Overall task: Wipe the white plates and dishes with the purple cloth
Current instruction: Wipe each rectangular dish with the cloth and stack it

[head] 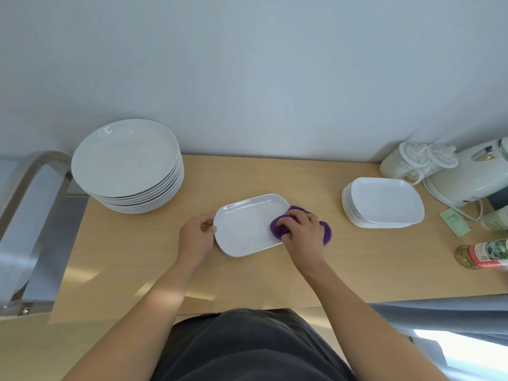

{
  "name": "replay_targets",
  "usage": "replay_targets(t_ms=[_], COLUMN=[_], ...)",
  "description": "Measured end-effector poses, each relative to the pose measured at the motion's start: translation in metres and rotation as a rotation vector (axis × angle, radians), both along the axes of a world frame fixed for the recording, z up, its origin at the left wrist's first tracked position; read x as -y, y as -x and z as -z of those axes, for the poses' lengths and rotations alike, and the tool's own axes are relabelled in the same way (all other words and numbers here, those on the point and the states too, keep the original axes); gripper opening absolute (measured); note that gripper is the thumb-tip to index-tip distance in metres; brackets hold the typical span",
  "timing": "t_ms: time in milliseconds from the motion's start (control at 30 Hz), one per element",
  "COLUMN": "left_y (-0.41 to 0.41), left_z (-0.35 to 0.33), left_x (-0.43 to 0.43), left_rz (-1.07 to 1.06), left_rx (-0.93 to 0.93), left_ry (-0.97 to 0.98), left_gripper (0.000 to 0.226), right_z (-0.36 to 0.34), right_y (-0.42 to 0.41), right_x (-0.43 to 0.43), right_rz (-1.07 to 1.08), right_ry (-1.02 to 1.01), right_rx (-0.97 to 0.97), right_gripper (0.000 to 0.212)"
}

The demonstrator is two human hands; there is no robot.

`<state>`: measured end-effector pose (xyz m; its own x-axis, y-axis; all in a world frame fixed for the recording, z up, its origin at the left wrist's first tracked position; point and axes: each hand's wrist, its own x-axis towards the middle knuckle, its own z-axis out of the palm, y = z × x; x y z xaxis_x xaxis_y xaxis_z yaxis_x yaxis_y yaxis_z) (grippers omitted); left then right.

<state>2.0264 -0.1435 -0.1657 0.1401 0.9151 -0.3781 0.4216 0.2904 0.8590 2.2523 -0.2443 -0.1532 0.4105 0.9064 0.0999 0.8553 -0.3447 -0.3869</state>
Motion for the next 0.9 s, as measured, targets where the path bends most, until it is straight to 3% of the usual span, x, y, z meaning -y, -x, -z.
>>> replay_targets(t_ms=[133,200,267,367,567,900], left_y=[-0.012,-0.022,-0.037,-0.075,-0.138,-0.159], left_z=[-0.017,-0.023,-0.026,-0.034,-0.034,-0.014], left_x=[0.008,0.013,0.018,0.029,0.048,0.068], left_rz=[0.034,0.094,0.192,0.460,0.883,1.006], left_rx=[-0.147,-0.351,-0.433,-0.492,-0.791,-1.144], left_ry=[-0.111,-0.286,-0.438,-0.426,-0.379,-0.443], left_gripper=[0.049,0.052,0.052,0.041,0.047,0.050], right_z=[-0.009,-0.014,-0.017,-0.022,-0.026,-0.024], right_y=[-0.026,-0.032,-0.035,-0.037,-0.050,-0.069], right_x=[0.007,0.013,0.020,0.029,0.046,0.059], right_rz=[0.256,0.283,0.297,0.341,0.326,0.283], right_ry=[-0.031,-0.094,-0.142,-0.179,-0.165,-0.134], right_rx=[-0.425,-0.513,-0.589,-0.706,-0.752,-0.820], right_gripper=[0.039,0.036,0.036,0.038,0.036,0.036])
